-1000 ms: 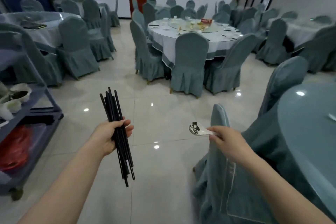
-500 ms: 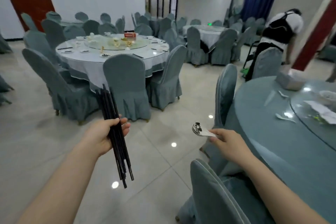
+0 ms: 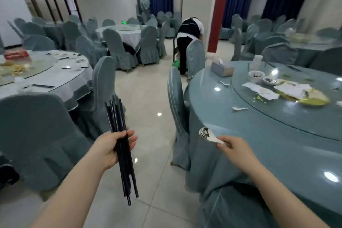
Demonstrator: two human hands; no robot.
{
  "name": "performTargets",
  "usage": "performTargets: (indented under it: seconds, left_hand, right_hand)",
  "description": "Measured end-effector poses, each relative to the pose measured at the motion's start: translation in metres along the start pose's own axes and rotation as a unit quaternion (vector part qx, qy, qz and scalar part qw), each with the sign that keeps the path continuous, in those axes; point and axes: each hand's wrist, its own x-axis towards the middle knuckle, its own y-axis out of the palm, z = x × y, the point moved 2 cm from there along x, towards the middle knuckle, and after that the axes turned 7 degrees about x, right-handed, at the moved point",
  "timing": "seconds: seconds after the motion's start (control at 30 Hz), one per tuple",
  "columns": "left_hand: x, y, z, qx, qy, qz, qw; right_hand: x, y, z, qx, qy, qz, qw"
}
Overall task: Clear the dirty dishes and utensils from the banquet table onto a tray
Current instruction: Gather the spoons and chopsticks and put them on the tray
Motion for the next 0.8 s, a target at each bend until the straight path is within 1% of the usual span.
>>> performTargets:
  seconds: [0.13, 0.3, 0.43, 0.53, 0.7, 0.8]
  left_hand:
    - [0.066, 0.026, -0.033, 0.033, -0.009, 0.041, 0.999]
    - [0.138, 0.080, -0.083, 0.035, -0.030, 0.127, 0.991]
    - [0.197, 0.124, -0.120, 0.054, -0.013, 0.217, 0.975]
    - [0.240, 0.144, -0.134, 0.086, -0.029, 0.275, 0.957]
    - [0.294, 0.176, -0.142, 0.139, -0.065, 0.308, 0.939]
    - [0.321, 0.200, -0.142, 0.145, -0.096, 0.325, 0.930]
  right_hand:
    - [0.048, 0.007, 0.000, 0.002, 0.039, -0.025, 0.999]
    - [0.101, 0.014, 0.013, -0.004, 0.094, -0.046, 0.995]
    - [0.142, 0.009, 0.023, -0.004, 0.125, -0.116, 0.985]
    - [0.159, 0.020, 0.020, 0.020, 0.172, -0.170, 0.970]
    - [0.174, 0.034, 0.003, 0.028, 0.238, -0.214, 0.947]
    - [0.174, 0.039, -0.017, 0.054, 0.279, -0.259, 0.923]
